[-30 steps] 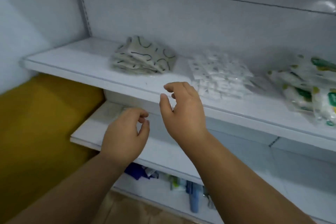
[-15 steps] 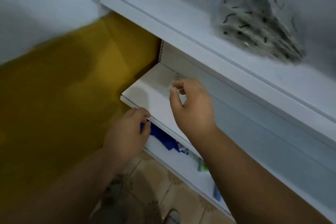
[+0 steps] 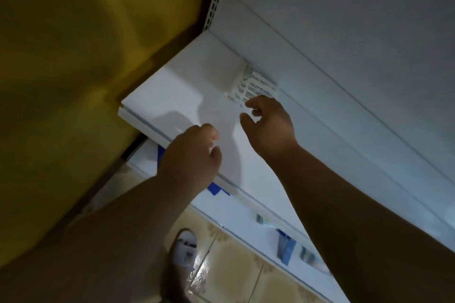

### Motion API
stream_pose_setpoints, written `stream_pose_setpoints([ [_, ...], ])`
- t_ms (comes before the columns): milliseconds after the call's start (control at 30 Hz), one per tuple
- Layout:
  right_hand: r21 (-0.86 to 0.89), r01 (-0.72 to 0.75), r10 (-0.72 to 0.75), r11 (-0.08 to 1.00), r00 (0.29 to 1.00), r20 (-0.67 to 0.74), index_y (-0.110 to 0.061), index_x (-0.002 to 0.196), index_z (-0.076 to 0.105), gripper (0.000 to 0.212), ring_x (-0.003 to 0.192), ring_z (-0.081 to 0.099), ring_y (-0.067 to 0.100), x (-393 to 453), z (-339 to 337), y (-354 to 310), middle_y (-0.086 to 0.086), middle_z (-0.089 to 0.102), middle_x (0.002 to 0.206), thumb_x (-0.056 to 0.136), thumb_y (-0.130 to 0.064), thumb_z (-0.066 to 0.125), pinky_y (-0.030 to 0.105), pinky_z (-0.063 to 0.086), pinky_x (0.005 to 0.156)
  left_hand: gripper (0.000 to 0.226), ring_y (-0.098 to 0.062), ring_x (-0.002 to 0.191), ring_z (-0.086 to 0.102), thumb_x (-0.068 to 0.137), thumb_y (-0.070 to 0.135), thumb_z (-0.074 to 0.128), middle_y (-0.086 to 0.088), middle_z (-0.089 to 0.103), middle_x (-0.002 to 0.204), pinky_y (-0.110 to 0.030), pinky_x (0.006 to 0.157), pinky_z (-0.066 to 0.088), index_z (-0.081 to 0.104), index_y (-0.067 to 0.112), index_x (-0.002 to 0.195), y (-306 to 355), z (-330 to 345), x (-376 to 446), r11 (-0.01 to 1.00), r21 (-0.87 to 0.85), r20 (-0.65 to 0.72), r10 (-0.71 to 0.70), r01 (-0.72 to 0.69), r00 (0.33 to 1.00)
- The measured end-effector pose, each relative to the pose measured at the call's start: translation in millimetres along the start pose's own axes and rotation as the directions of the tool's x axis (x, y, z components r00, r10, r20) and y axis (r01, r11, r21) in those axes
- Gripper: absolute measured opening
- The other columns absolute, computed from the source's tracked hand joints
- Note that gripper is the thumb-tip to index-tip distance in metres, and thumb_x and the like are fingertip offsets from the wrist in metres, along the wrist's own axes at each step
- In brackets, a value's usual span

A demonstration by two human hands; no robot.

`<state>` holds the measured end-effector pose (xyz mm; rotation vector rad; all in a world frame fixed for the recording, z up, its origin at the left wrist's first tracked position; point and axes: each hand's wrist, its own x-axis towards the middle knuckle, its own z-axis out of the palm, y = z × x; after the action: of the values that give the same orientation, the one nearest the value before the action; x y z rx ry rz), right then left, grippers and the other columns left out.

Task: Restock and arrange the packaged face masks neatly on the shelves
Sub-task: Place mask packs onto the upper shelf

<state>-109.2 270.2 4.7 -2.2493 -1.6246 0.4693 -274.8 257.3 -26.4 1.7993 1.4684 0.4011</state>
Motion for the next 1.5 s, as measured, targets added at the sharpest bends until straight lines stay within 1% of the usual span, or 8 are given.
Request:
stream_pose_setpoints([
  [233,-0.356,-0.037,0.067,0.934,0.995,0.072,-0.018,0.153,0.027,0.074,0.146,0.029,0.029,86.5,53.0,54.5,0.008,0.025,0.162,0.092,-0.039,0.064,0.048,0.03,0.116,0.029,-0.015,0.106,0.058,0.098,0.025,0.053,0.004,0.062,0.122,-0.027,0.087,0.047,0.057,0.024,0.127,-12.1,35.5,64.6,0.995,-0.092,0.011,-0.044,0.045,0.999],
  [500,-0.539,-0.029,-0.013,0.842,0.997,-0.075,-0.016,0.127,0.051,0.032,0.111,0.058,0.029,100.5,64.8,58.2,0.009,0.06,0.121,0.097,-0.027,0.057,0.04,0.047,0.091,0.031,-0.013,0.107,0.055,0.098,0.025,0.052,0.009,0.058,0.121,-0.029,0.094,0.044,0.058,0.026,0.128,-19.6,55.5,75.5,0.86,-0.453,0.081,-0.224,0.236,0.971],
  [633,0.1,-0.157,0.171,0.983,0.973,-0.153,-0.018,0.1,0.055,0.017,0.08,0.061,0.013,41.4,36.6,36.6,-0.002,0.063,0.092,0.099,-0.035,0.056,0.031,0.046,0.069,0.031,-0.031,0.116,0.064,0.098,0.025,0.056,-0.012,0.067,0.127,-0.048,0.104,0.049,0.06,0.013,0.126,-14.1,51.8,61.2,0.484,-0.783,0.207,-0.39,0.391,0.897],
  [767,0.777,-0.234,0.337,0.585,0.941,0.03,-0.006,0.095,0.06,0.016,0.089,0.071,0.032,-40.8,7.5,2.6,0.012,0.073,0.094,0.096,-0.022,0.062,0.047,0.06,0.082,0.052,-0.036,0.12,0.061,0.1,0.046,0.053,-0.013,0.063,0.133,-0.05,0.106,0.047,0.054,0.006,0.135,8.9,27.4,22.6,-0.077,-0.794,0.597,-0.293,0.603,0.747],
  [833,0.857,-0.289,0.299,0.427,0.939,0.167,0.003,0.107,0.059,0.021,0.098,0.069,0.041,-81.7,-3.0,-10.2,0.018,0.072,0.103,0.096,-0.014,0.062,0.052,0.058,0.087,0.047,-0.034,0.116,0.066,0.102,0.044,0.049,-0.014,0.068,0.127,-0.047,0.098,0.052,0.058,0.011,0.134,16.8,11.0,-4.3,-0.194,-0.797,0.6,-0.138,0.572,0.788],
  [1000,0.946,-0.276,0.361,0.171,0.911,0.2,-0.006,0.129,0.054,0.05,0.107,0.068,0.037,-171.1,-46.8,-37.1,0.02,0.068,0.119,0.086,-0.022,0.074,0.047,0.059,0.082,0.03,-0.023,0.108,0.07,0.101,0.03,0.055,-0.001,0.073,0.12,-0.044,0.092,0.053,0.061,0.023,0.13,12.5,-25.3,-76.3,0.209,-0.858,0.431,-0.206,0.469,0.879],
  [1300,0.879,-0.361,0.514,0.312,0.842,0.163,-0.014,0.117,0.058,0.023,0.09,0.074,0.026,-299.0,-122.0,-46.6,0.006,0.076,0.099,0.096,-0.019,0.065,0.041,0.062,0.074,0.03,-0.01,0.111,0.067,0.103,0.02,0.054,0.015,0.069,0.12,-0.039,0.098,0.051,0.053,0.042,0.123,75.5,-88.3,-186.5,0.734,-0.639,0.426,0.091,0.229,0.9],
  [1500,0.894,-0.147,0.582,0.423,0.8,-0.144,-0.021,0.111,0.06,0.012,0.09,0.075,0.024,-382.4,-193.4,-12.7,0.006,0.076,0.099,0.099,-0.019,0.06,0.052,0.061,0.079,0.028,-0.008,0.101,0.069,0.099,0.035,0.061,0.018,0.071,0.11,-0.04,0.09,0.055,0.049,0.039,0.124,179.0,-59.3,-253.6,0.833,-0.55,0.352,0.301,-0.064,0.886],
])
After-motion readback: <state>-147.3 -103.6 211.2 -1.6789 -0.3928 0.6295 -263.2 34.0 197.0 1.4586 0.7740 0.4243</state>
